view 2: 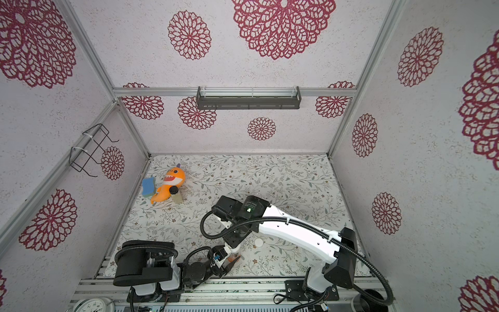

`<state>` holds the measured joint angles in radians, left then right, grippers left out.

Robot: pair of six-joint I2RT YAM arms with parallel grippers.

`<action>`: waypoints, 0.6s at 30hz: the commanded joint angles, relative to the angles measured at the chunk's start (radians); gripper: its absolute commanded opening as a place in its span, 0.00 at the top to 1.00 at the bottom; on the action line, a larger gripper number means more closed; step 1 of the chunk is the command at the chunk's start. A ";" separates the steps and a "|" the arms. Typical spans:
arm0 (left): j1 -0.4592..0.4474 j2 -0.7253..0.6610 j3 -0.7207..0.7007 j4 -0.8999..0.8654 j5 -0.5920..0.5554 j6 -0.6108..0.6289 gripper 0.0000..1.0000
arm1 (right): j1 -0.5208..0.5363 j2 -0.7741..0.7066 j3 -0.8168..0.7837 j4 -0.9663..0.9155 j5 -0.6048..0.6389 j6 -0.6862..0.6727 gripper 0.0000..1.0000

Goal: Screw on the bottle caps
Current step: Pick up the plastic bottle from the bottom-center of the table.

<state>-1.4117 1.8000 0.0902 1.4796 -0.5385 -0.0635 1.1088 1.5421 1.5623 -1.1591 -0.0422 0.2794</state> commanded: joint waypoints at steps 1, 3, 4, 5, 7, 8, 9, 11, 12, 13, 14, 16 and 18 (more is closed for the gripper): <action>-0.010 0.020 0.016 0.047 -0.002 0.013 0.38 | 0.008 0.015 0.039 -0.029 0.022 0.003 0.67; -0.010 0.030 0.024 0.047 0.000 0.017 0.40 | 0.010 0.021 0.046 -0.036 0.023 0.001 0.67; -0.011 0.033 0.026 0.048 0.000 0.018 0.41 | 0.011 0.022 0.049 -0.038 0.025 0.000 0.66; -0.011 0.036 0.026 0.048 0.000 0.017 0.42 | 0.011 0.023 0.050 -0.040 0.024 0.001 0.66; -0.011 0.035 0.026 0.047 0.000 0.019 0.43 | 0.013 0.024 0.049 -0.046 0.026 0.003 0.67; -0.010 0.036 0.028 0.047 0.002 0.022 0.43 | 0.014 0.024 0.048 -0.048 0.029 0.004 0.67; -0.011 0.036 0.029 0.047 0.002 0.023 0.44 | 0.017 0.024 0.048 -0.050 0.030 0.005 0.66; -0.011 0.041 0.031 0.048 0.000 0.027 0.45 | 0.021 0.021 0.048 -0.050 0.031 0.009 0.66; -0.010 0.043 0.032 0.047 0.000 0.030 0.45 | 0.023 0.019 0.048 -0.051 0.033 0.010 0.67; -0.010 0.043 0.032 0.047 -0.001 0.030 0.46 | 0.026 0.018 0.048 -0.050 0.033 0.011 0.67; -0.013 0.043 0.032 0.047 -0.005 0.031 0.46 | 0.029 0.017 0.048 -0.051 0.035 0.014 0.67; -0.011 0.043 0.031 0.047 -0.011 0.031 0.47 | 0.032 0.012 0.049 -0.053 0.042 0.018 0.67; -0.010 0.042 0.032 0.047 -0.015 0.031 0.47 | 0.034 0.006 0.048 -0.058 0.046 0.023 0.66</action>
<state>-1.4162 1.8313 0.1108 1.5021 -0.5365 -0.0517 1.1328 1.5631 1.5879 -1.1751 -0.0151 0.2871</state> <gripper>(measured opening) 0.533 0.393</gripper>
